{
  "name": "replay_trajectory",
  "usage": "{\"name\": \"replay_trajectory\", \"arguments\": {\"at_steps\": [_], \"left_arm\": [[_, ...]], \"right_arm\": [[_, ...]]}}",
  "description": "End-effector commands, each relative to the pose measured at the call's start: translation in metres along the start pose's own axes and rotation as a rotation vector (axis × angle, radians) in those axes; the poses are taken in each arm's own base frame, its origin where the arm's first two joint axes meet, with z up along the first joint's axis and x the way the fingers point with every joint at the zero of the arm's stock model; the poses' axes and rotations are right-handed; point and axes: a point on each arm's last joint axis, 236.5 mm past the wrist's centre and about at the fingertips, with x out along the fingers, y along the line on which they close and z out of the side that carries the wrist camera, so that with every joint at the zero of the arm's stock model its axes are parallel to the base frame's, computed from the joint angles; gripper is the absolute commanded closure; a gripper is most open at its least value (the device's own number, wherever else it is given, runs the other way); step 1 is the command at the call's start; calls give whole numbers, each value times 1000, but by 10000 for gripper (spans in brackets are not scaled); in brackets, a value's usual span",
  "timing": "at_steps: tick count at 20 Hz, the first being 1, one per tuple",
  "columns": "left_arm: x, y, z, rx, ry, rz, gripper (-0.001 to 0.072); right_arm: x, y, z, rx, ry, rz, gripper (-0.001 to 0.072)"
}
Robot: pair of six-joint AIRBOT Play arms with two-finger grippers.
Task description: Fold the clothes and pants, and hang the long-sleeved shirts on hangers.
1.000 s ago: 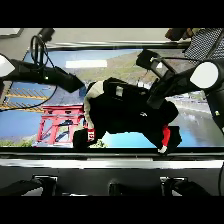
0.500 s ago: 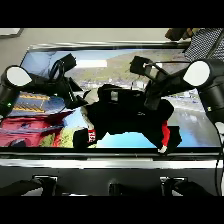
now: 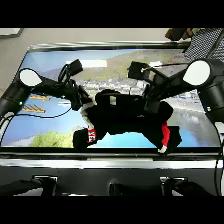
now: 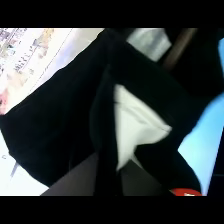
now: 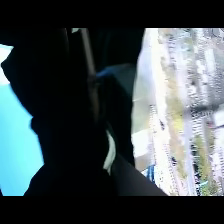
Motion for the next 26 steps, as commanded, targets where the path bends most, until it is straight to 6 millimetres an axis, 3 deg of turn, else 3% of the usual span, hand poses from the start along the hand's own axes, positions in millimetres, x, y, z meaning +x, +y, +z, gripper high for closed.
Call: {"name": "replay_trajectory", "arguments": {"at_steps": [1, 5, 6, 8, 12, 13, 14, 15, 18, 19, 21, 24, 26], "left_arm": [[2, 1, 6, -19, -29, 0, 683], [-6, -1, 12, -5, -42, 14, 685], [-10, -2, 15, 1, -48, 20, 685], [-18, -4, 21, 15, -61, 35, 686], [-40, -12, 35, 51, -95, 70, 687], [-47, -14, 39, 63, -105, 85, 686], [-54, -17, 43, 75, -117, 97, 686], [-63, -20, 48, 88, -130, 111, 686], [-89, -35, 64, 131, -172, 148, 686], [-98, -43, 70, 152, -188, 159, 686], [-113, -58, 81, 191, -217, 175, 686], [-127, -79, 93, 240, -251, 180, 686], [-130, -87, 97, 249, -261, 174, 686]], "right_arm": [[0, 5, 1, -6, -2, 18, 667], [-2, -5, 2, 40, -8, -26, 663], [-5, -10, 2, 70, -9, -54, 595], [-18, -25, -4, 160, 3, -144, 379], [-73, -47, -36, 250, 92, -367, 374], [-89, -47, -41, 258, 101, -412, 358], [-106, -48, -46, 281, 102, -457, 281], [-120, -48, -53, 319, 91, -483, 274], [-153, -59, -91, 489, 65, -542, 272], [-156, -61, -96, 548, 19, -525, 270], [-151, -64, -100, 574, -64, -464, 197], [-125, -59, -103, 553, -144, -333, 161], [-105, -52, -94, 519, -190, -236, 161]]}}
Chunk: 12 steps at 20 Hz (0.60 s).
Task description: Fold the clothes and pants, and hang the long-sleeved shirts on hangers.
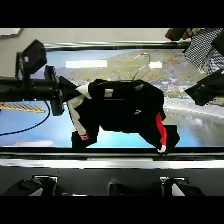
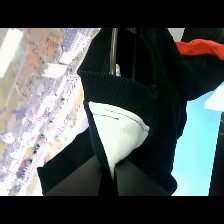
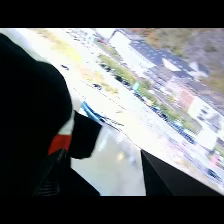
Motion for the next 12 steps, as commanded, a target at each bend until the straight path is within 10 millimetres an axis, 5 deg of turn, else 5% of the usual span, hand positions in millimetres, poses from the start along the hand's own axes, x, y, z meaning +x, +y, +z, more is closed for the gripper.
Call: {"name": "replay_trajectory", "arguments": {"at_steps": [1, 12], "left_arm": [[-9, -12, 15, 10, -29, 1, 686], [-8, -15, 16, 9, -30, -7, 686]], "right_arm": [[20, 27, 9, -18, -106, 205, 161], [74, 40, 10, -36, -154, 429, 148]]}}
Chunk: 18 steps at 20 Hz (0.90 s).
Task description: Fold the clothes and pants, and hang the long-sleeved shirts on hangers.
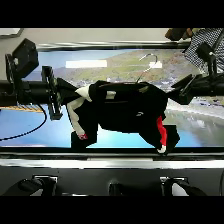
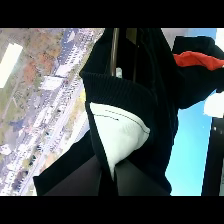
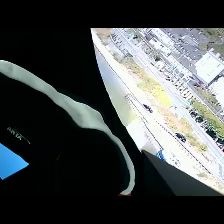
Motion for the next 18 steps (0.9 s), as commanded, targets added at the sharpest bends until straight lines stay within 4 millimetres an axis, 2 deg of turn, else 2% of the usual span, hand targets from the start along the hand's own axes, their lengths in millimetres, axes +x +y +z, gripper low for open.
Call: {"name": "replay_trajectory", "arguments": {"at_steps": [1, 5, 7, 8, 9, 10, 12, 13, 14, 17, 18], "left_arm": [[0, 0, 0, 0, -1, 1, 685], [0, 0, 0, 0, -1, 1, 685], [0, 0, 0, 0, -1, 1, 685], [0, 0, 0, 0, -1, 1, 685], [0, 0, 0, 0, -1, 1, 685], [0, 0, 0, 0, -1, 1, 685], [0, 0, 0, 0, -1, 1, 685], [0, 0, 0, 0, -1, 1, 684], [0, 0, 0, 0, -1, 1, 684], [1, 1, 0, -30, -1, 1, 675], [2, 2, -1, -51, 2, 0, 614]], "right_arm": [[11, 1, 0, -17, -23, 58, 148], [24, 4, 4, 5, -54, 124, 159], [36, 16, 2, -60, -36, 175, 173], [43, 22, 2, -101, -23, 191, 216], [48, 25, 0, -129, -2, 196, 319], [51, 28, -2, -144, 15, 200, 374], [51, 32, -3, -158, 20, 213, 529], [49, 34, -3, -161, 22, 215, 644], [45, 37, -4, -177, 33, 216, 668], [28, 39, -5, -193, 71, 152, 670], [19, 39, -7, -180, 95, 114, 671]]}}
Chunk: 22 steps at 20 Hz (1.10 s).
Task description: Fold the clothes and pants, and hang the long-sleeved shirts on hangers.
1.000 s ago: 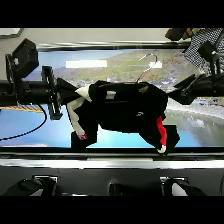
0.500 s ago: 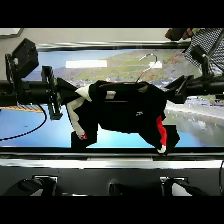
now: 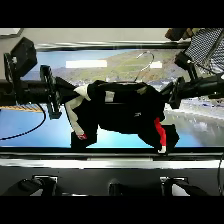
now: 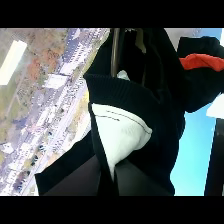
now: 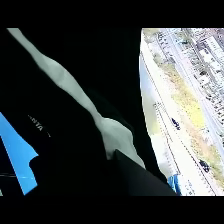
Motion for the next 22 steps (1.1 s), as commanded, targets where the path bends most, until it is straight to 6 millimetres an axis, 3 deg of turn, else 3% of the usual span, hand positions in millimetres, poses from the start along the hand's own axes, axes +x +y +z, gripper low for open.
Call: {"name": "replay_trajectory", "arguments": {"at_steps": [1, 2, 4, 7, 9, 14, 17, 20, 22], "left_arm": [[4, 2, -3, -62, 8, -2, 517], [7, 6, -3, -112, 4, 8, 417], [12, 21, -1, -253, -22, 49, 284], [17, 46, 6, -392, -85, 128, 262], [16, 64, 13, -492, -144, 184, 66], [3, 100, 28, -680, -284, 300, 57], [3, 100, 28, -760, -294, 286, 57], [3, 100, 28, -791, -300, 283, 57], [3, 100, 28, -791, -300, 283, 57]], "right_arm": [[-23, 7, -7, 32, 82, -89, 671], [-34, 9, -11, 57, 115, -137, 672], [-58, 16, -12, 103, 148, -231, 672], [-97, 31, -15, 121, 187, -379, 673], [-127, 39, -19, 148, 208, -505, 673], [-186, 62, -26, 289, 166, -760, 671], [-219, 63, -37, 505, 93, -928, 670], [-259, 57, -67, 845, 11, -1149, 670], [-287, 54, -76, 918, -15, -1273, 671]]}}
